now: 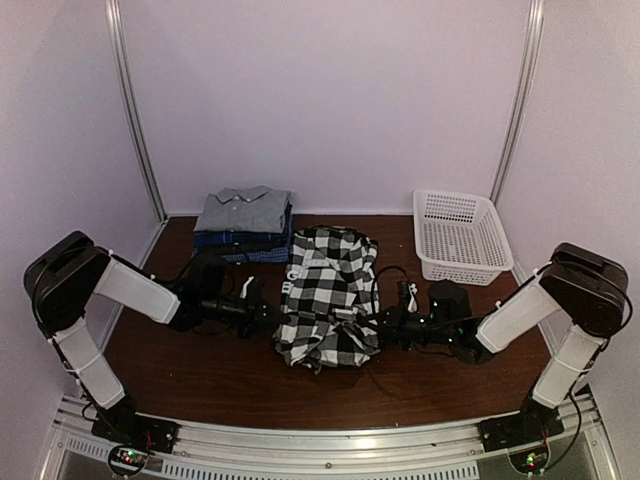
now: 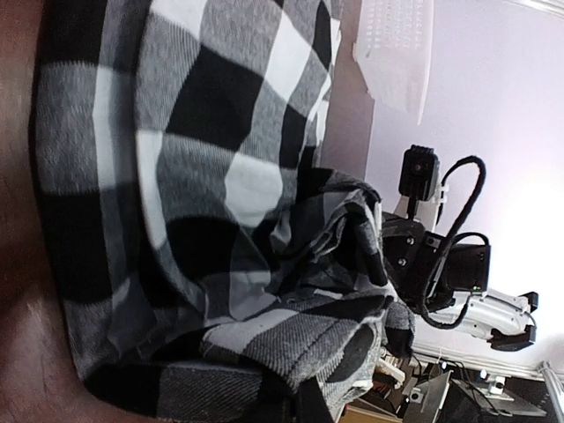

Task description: Fold and stack the long sleeve shirts

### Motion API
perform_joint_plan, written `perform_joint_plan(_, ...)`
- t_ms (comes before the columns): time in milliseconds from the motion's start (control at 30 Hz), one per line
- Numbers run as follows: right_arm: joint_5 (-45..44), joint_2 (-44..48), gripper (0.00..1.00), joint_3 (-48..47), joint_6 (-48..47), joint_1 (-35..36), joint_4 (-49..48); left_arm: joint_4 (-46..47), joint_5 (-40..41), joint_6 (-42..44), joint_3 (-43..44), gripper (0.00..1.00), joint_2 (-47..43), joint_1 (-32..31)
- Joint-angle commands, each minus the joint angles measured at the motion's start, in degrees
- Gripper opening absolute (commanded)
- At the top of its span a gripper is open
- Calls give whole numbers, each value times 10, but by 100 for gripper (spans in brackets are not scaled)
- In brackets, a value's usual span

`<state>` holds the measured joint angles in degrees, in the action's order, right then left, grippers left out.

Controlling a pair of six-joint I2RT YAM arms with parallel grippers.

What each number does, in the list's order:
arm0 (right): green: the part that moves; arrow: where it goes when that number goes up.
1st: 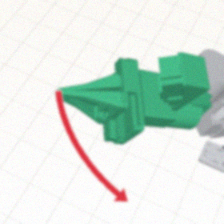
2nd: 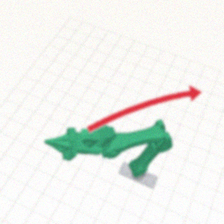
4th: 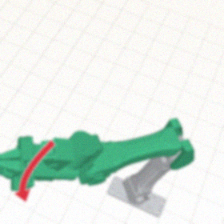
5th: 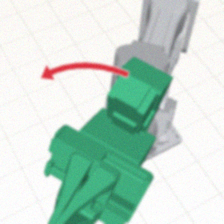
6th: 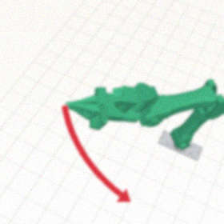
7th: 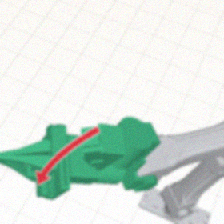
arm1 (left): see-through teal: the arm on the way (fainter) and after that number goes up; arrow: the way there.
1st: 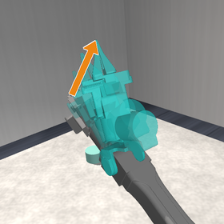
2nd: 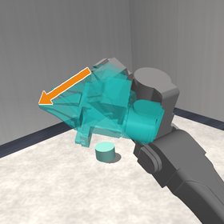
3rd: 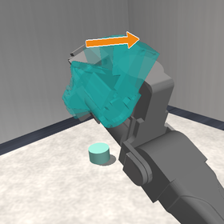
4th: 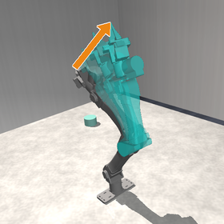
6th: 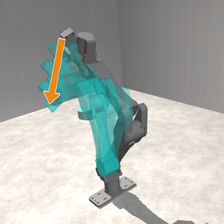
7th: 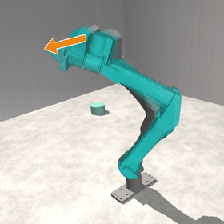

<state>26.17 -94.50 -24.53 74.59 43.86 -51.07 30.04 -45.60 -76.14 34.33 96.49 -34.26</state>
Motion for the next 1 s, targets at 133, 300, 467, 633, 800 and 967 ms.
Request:
perform_joint_plan(133,21,-98,0,-33,41,-35,-111,28,0,24,79,0,92,27)
perform_joint_plan(300,12,-81,16,-32,37,-39,-103,20,8,36,96,18,100,29)
perform_joint_plan(467,-6,-25,36,-41,-8,-43,-22,-21,22,67,113,42,76,35)
perform_joint_plan(633,-15,15,55,-62,-66,-47,85,-102,40,131,135,58,52,50)
perform_joint_plan(800,-5,12,62,-82,-111,-53,149,-183,35,206,172,64,62,55)
perform_joint_plan(967,-23,15,65,-106,-157,-57,222,-238,43,255,193,67,71,55)
